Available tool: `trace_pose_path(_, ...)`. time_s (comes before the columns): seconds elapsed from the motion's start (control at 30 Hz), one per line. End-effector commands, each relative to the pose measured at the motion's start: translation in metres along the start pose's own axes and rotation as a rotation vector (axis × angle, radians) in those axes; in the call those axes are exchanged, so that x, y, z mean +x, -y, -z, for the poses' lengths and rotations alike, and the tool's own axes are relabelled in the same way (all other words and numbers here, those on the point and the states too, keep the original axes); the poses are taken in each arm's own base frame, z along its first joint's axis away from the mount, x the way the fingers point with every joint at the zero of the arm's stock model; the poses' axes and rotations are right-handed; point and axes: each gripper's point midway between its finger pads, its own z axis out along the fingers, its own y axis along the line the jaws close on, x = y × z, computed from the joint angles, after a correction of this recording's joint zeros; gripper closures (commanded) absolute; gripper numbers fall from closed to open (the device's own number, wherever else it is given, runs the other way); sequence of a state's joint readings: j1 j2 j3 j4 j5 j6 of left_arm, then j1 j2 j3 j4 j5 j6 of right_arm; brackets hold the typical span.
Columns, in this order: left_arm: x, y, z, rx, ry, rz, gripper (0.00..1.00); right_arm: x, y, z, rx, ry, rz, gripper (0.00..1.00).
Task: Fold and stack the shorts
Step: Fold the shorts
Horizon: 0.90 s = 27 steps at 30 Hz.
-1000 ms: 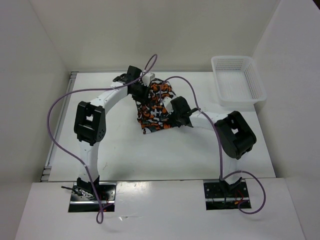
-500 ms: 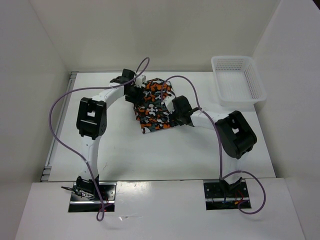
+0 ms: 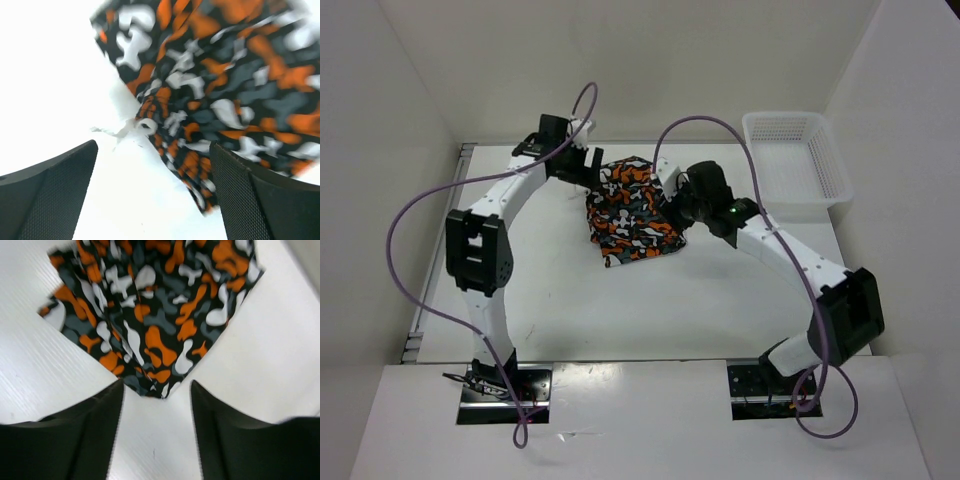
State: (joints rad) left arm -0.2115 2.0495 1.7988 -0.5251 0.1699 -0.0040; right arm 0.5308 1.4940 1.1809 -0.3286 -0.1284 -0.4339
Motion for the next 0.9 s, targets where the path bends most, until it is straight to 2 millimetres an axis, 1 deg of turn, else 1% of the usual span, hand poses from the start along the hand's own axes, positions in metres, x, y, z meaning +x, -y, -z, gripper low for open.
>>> trace_pose_path(0.0,-0.02,0.032,0.051,0.1,0.075,-0.03,0.01,-0.044,0.003,0.021,-0.009,0.165,-0.035,0.43)
trace_pose_path(0.03,-0.011,0.046,0.048,0.146,0.048,-0.036,0.08,-0.036,0.002,0.008,-0.01,0.141,-0.064,0.48)
trace_pose_path(0.07,-0.001,0.069,0.045,0.231,0.025,-0.047,0.13,-0.028,0.004,-0.002,0.005,0.111,-0.089,0.56)
trace_pose_path(0.1,0.025,0.079,0.037,0.267,-0.037,-0.039,0.19,-0.025,0.006,-0.012,0.013,0.096,-0.124,0.6)
trace_pose_path(0.13,0.035,0.087,0.033,0.29,-0.058,-0.042,0.24,-0.006,0.007,-0.033,0.012,0.034,-0.148,0.64)
trace_pose_path(0.17,0.049,0.092,0.023,0.3,-0.092,-0.043,0.29,0.003,0.007,-0.043,0.015,0.009,-0.152,0.69)
trace_pose_path(0.2,0.063,0.102,0.011,0.315,-0.129,-0.051,0.29,0.013,0.014,-0.05,0.03,-0.018,-0.164,0.71)
trace_pose_path(0.23,0.071,0.101,0.005,0.316,-0.153,-0.044,0.29,0.024,0.015,-0.058,0.029,-0.047,-0.194,0.72)
trace_pose_path(0.27,0.074,0.106,-0.002,0.323,-0.15,-0.055,0.29,0.042,0.021,-0.07,0.035,-0.091,-0.226,0.72)
trace_pose_path(0.3,0.086,0.102,-0.013,0.312,-0.178,-0.049,0.27,0.049,0.026,-0.075,0.04,-0.106,-0.245,0.75)
trace_pose_path(0.33,0.089,0.098,-0.019,0.292,-0.185,-0.049,0.26,0.058,0.028,-0.08,0.041,-0.128,-0.256,0.75)
trace_pose_path(0.37,0.095,0.095,-0.024,0.277,-0.2,-0.047,0.26,0.07,0.024,-0.088,0.031,-0.158,-0.261,0.76)
trace_pose_path(0.4,0.101,0.096,-0.033,0.271,-0.221,-0.051,0.26,0.074,0.023,-0.09,0.026,-0.168,-0.249,0.76)
trace_pose_path(0.47,0.114,0.094,-0.037,0.262,-0.266,-0.041,0.26,0.088,0.017,-0.091,0.009,-0.211,-0.236,0.76)
trace_pose_path(0.5,0.114,0.092,-0.038,0.251,-0.267,-0.042,0.26,0.093,0.012,-0.091,-0.008,-0.224,-0.24,0.76)
trace_pose_path(0.53,0.128,0.092,-0.037,0.235,-0.305,-0.045,0.26,0.102,0.006,-0.089,-0.026,-0.246,-0.245,0.76)
trace_pose_path(0.57,0.134,0.09,-0.035,0.223,-0.316,-0.044,0.26,0.114,-0.001,-0.085,-0.036,-0.275,-0.25,0.76)
trace_pose_path(0.63,0.15,0.087,-0.032,0.21,-0.351,-0.039,0.26,0.122,-0.019,-0.085,-0.075,-0.298,-0.229,0.76)
trace_pose_path(0.67,0.165,0.087,-0.029,0.21,-0.381,-0.033,0.26,0.128,-0.028,-0.083,-0.099,-0.308,-0.215,0.76)
trace_pose_path(0.7,0.171,0.085,-0.029,0.201,-0.395,-0.032,0.26,0.127,-0.04,-0.083,-0.12,-0.313,-0.198,0.76)
trace_pose_path(0.73,0.175,0.085,-0.025,0.201,-0.408,-0.029,0.25,0.121,-0.045,-0.083,-0.137,-0.299,-0.189,0.76)
trace_pose_path(0.77,0.175,0.086,-0.023,0.201,-0.408,-0.029,0.25,0.122,-0.054,-0.082,-0.156,-0.303,-0.196,0.76)
trace_pose_path(0.8,0.183,0.086,-0.021,0.201,-0.428,-0.025,0.25,0.12,-0.059,-0.08,-0.165,-0.303,-0.187,0.76)
trace_pose_path(0.83,0.183,0.086,-0.021,0.201,-0.429,-0.025,0.25,0.117,-0.065,-0.08,-0.172,-0.303,-0.195,0.76)
trace_pose_path(0.87,0.186,0.084,-0.018,0.191,-0.438,-0.025,0.25,0.121,-0.068,-0.076,-0.173,-0.317,-0.217,0.76)
